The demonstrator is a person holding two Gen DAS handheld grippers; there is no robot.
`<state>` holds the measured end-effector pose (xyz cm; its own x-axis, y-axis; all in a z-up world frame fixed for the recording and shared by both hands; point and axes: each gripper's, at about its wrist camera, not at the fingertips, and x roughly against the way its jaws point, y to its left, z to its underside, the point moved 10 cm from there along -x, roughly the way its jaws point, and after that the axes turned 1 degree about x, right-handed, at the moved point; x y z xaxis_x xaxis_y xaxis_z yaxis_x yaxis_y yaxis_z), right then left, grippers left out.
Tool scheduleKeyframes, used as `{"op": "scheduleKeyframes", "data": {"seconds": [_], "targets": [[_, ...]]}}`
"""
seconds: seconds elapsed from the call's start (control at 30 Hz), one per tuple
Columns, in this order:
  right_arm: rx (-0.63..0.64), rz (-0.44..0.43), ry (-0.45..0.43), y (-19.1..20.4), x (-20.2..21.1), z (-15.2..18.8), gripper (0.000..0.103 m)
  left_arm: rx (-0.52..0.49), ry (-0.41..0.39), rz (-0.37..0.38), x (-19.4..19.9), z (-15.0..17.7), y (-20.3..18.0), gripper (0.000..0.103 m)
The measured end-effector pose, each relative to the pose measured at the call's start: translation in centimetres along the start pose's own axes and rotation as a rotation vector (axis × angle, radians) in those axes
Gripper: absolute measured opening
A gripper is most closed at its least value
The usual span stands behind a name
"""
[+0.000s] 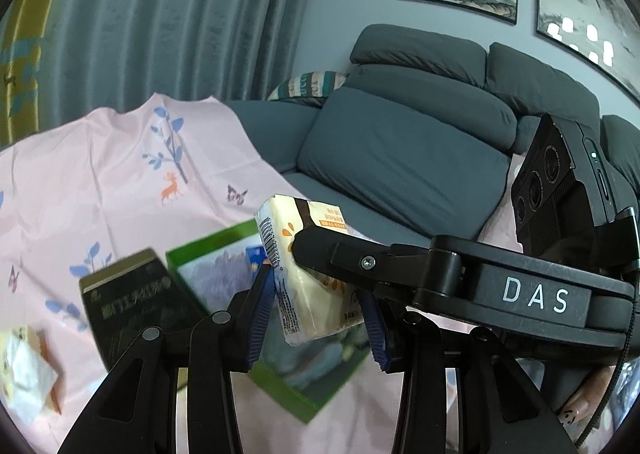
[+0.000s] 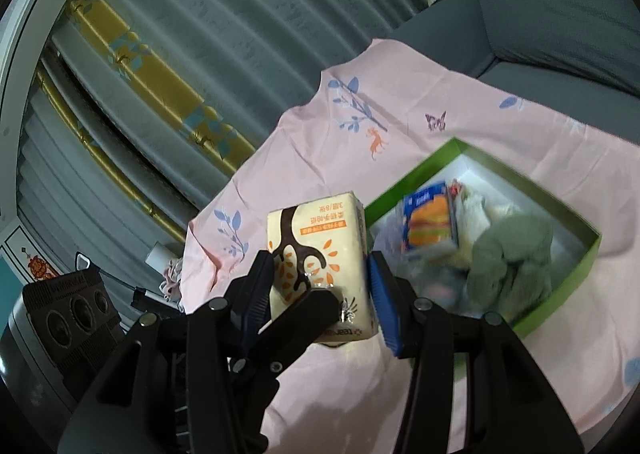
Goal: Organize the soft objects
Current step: 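Lower the cream tissue pack into the green box with the right tool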
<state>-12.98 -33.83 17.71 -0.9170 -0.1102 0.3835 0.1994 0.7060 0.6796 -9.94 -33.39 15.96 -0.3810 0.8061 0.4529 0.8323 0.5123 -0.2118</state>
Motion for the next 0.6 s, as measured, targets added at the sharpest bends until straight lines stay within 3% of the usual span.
{"op": "scheduleKeyframes", "data": {"seconds": [0.33, 0.6], "targets": [[0.006, -0.025, -0.008, -0.4, -0.9, -3.2, 0.049, 0.009, -0.019, 0.002, -1.6, -2.6, 0.2, 0.042], [0.043, 0.004, 0.016, -1.7, -2.2, -5.2, 0.049, 0.077, -0.005, 0.018, -4.0, -3.3, 0.8, 0.042]]}}
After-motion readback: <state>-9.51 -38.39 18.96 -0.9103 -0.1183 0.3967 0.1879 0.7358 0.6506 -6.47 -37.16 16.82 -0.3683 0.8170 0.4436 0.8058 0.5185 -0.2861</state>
